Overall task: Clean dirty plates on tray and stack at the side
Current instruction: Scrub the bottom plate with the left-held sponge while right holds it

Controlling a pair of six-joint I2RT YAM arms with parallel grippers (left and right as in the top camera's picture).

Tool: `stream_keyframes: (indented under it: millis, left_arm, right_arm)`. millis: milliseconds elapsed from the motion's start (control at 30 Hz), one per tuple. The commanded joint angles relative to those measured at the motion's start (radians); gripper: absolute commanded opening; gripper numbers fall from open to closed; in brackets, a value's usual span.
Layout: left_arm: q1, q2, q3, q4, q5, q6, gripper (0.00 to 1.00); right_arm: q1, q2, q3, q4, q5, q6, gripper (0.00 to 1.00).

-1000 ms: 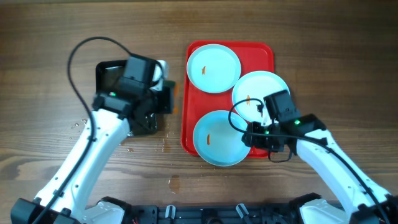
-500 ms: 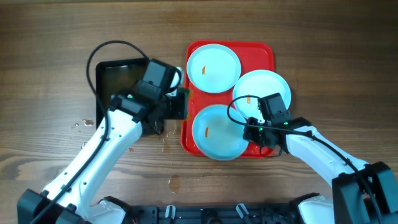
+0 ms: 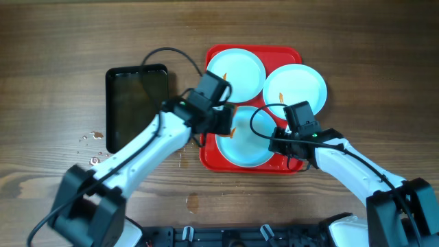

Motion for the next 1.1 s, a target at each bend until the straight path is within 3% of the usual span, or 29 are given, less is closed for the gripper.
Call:
stream_keyframes:
  millis: [0, 200, 367, 467, 633, 700, 1067]
  left_arm:
    - [-0.061, 0.102, 0.003, 0.110, 0.019, -0.012, 0.04]
    - [-0.098, 0.257, 0.003, 0.235, 0.018, -0.012, 0.04]
    - [-0.093, 0.320, 0.003, 0.218, -0.029, -0.010, 0.04]
    - [-0.094, 0.357, 0.003, 0.164, -0.054, 0.026, 0.04]
    - [-0.081, 0.367, 0.004, 0.015, -0.386, -0.017, 0.04]
    - [-0.069, 0.361, 0.006, -0.032, -0.456, -0.040, 0.04]
    - [-0.013, 0.330, 0.193, -0.303, -0.489, -0.193, 0.04]
  right_arm:
    - [0.000, 0.027, -0.013, -0.021, 0.093, -0.033, 0.04]
    - [0.000, 0.027, -0.013, -0.025, 0.091, -0.033, 0.04]
    - [0.000, 0.027, -0.013, -0.025, 0.089, -0.032, 0.05]
    - [0.000, 0.027, -0.013, -0.027, 0.088, -0.032, 0.04]
    - [0.000, 0.027, -0.013, -0.041, 0.088, -0.029, 0.04]
    - [0.000, 0.027, -0.013, -0.042, 0.085, -0.026, 0.04]
    - [0.000, 0.027, -0.013, -0.082, 0.086, 0.031, 0.04]
